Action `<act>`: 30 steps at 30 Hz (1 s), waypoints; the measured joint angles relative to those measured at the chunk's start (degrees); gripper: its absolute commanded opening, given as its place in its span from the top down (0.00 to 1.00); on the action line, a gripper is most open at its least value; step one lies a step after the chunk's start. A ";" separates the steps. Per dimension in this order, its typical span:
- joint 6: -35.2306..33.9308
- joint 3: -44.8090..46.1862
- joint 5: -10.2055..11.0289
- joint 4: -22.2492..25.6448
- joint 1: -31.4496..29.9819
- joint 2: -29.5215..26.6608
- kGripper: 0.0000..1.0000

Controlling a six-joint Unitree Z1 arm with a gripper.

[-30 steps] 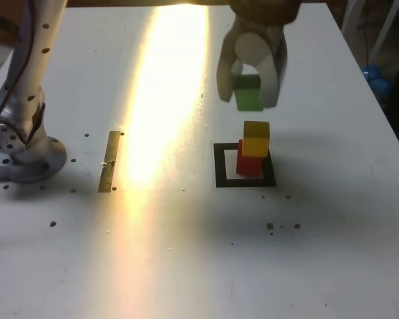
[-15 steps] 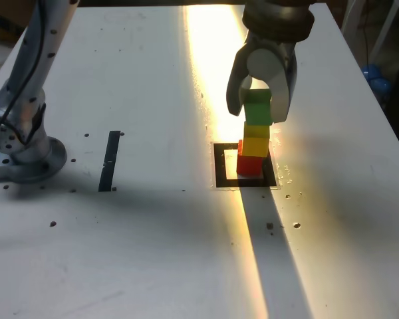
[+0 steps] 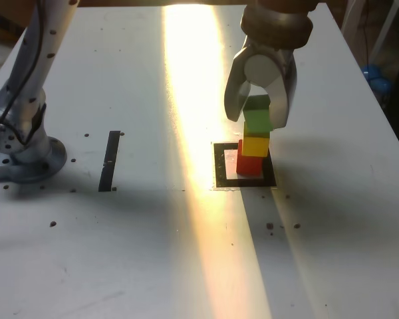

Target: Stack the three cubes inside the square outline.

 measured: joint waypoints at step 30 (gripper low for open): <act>-2.66 21.23 5.32 -3.76 -0.07 -19.27 0.00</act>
